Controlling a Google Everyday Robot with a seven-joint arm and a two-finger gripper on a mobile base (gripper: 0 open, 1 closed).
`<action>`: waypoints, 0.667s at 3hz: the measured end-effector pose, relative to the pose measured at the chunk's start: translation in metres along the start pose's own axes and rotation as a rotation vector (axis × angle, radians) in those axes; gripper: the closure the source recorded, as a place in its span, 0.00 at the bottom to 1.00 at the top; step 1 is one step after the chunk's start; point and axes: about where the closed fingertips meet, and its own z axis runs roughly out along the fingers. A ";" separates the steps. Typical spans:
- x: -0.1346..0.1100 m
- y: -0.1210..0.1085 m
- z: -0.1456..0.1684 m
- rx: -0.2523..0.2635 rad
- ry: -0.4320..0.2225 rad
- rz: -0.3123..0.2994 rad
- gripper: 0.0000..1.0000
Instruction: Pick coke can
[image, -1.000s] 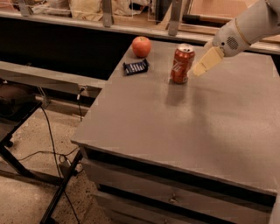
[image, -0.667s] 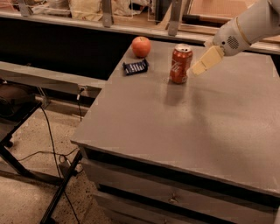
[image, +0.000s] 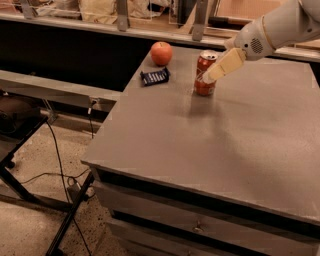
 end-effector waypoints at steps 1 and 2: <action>-0.005 0.000 0.012 0.021 0.016 -0.013 0.15; -0.002 -0.002 0.017 0.045 0.044 -0.007 0.38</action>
Offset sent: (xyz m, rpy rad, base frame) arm 0.0096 0.0049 -0.0117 -0.0946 -0.0117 -0.0735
